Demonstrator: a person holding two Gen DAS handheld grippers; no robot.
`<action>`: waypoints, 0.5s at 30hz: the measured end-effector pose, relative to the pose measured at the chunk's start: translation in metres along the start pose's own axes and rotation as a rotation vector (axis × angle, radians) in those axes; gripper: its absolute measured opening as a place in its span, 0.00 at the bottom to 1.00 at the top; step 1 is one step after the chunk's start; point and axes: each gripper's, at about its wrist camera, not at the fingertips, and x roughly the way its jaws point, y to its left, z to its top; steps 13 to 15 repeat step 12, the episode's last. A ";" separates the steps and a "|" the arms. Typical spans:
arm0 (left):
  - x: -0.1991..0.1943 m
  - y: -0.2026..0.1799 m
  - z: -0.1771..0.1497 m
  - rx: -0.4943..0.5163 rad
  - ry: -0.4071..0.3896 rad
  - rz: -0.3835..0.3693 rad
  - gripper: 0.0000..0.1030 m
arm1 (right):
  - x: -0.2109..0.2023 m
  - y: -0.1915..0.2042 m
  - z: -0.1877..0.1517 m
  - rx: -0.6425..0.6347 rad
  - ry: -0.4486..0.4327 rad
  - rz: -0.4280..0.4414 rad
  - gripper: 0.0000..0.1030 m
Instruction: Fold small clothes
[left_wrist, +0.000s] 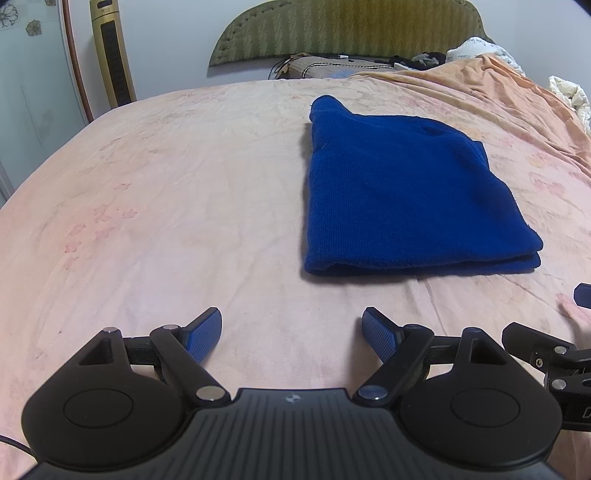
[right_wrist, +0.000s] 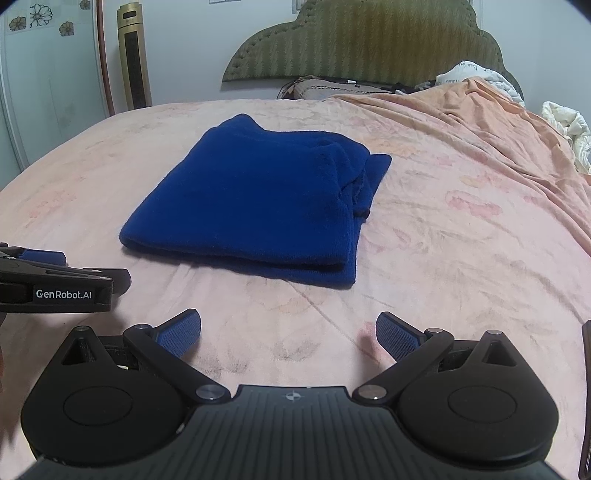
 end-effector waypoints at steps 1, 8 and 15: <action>0.000 0.000 0.000 0.000 0.001 -0.001 0.81 | 0.000 0.000 0.000 0.002 0.000 0.002 0.99; 0.000 0.003 0.001 0.004 0.000 -0.008 0.81 | 0.000 0.003 0.001 0.004 0.004 0.018 0.99; 0.000 0.005 0.001 0.006 -0.001 -0.021 0.81 | -0.001 0.004 0.002 0.009 0.008 0.031 0.99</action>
